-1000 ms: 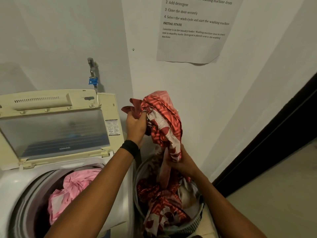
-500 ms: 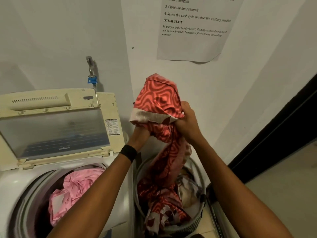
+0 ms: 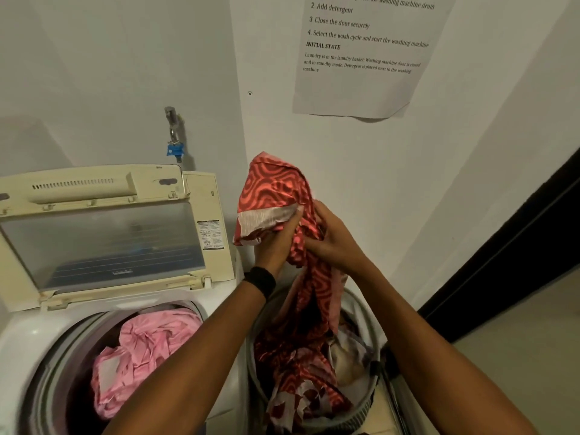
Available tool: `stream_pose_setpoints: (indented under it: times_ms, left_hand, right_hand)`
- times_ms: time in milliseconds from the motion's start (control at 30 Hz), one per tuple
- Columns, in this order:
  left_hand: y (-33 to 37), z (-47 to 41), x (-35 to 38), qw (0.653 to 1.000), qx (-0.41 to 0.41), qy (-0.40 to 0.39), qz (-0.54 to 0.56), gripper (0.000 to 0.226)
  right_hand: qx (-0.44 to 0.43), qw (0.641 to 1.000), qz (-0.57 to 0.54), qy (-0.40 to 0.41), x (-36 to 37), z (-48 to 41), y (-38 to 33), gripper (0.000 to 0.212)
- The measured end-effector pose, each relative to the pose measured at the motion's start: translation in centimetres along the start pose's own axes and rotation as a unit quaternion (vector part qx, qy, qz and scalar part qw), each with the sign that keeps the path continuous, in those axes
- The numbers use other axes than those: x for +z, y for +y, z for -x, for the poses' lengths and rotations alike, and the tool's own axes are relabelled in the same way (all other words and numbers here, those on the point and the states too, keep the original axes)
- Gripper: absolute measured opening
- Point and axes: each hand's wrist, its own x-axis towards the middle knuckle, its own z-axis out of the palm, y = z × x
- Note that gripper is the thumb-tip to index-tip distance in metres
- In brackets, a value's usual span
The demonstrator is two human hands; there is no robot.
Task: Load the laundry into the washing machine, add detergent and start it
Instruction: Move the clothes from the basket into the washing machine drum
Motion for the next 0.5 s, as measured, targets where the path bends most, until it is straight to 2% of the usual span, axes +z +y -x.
stream_pose_setpoints:
  times_ms: [67,100,167,200,267,300,333,367,400,500]
  left_hand:
    - [-0.5,-0.4,0.1,1.0,0.008,0.024,0.003,0.097]
    - [-0.8,-0.7,0.1,1.0,0.005,0.027,-0.006,0.095]
    - [-0.3,-0.3,0.1,0.999,0.009,0.041,-0.015,0.073]
    - [-0.1,-0.5,-0.1,0.999,0.006,0.047,-0.005,0.06]
    - [0.1,-0.9,-0.6,0.999,-0.009,0.044,0.023,0.043]
    - [0.2,-1.1,-0.8,0.998,-0.017,0.045,0.032,0.042]
    - [0.1,-1.4,-1.1,0.998,-0.017,0.046,0.034,0.049]
    - [0.0,-1.6,-1.2,0.999,-0.013,0.042,0.032,0.059]
    - [0.1,-1.5,-1.3,0.999,-0.009,0.037,0.024,0.064]
    - [0.2,-0.6,-1.8,0.999,0.021,0.03,-0.012,0.05]
  right_hand:
    - [-0.004,1.0,-0.013,0.019,0.5,1.4,0.2,0.074]
    - [-0.007,0.997,-0.003,0.072,1.2,2.3,0.3,0.077]
    - [0.025,0.983,-0.001,0.18,2.6,4.5,1.8,0.09]
    - [0.081,0.978,-0.029,0.19,3.2,5.9,2.8,0.099]
    - [0.184,0.976,-0.079,0.087,4.0,8.6,4.7,0.104]
    - [0.212,0.974,-0.072,0.015,4.3,9.6,5.8,0.093]
    - [0.221,0.974,-0.041,-0.031,4.3,10.4,6.9,0.07]
    - [0.218,0.975,-0.009,-0.037,4.1,10.7,7.7,0.044]
    - [0.205,0.978,0.005,-0.023,3.6,10.5,7.9,0.028]
    - [0.163,0.985,-0.013,0.051,0.1,7.9,4.7,0.014]
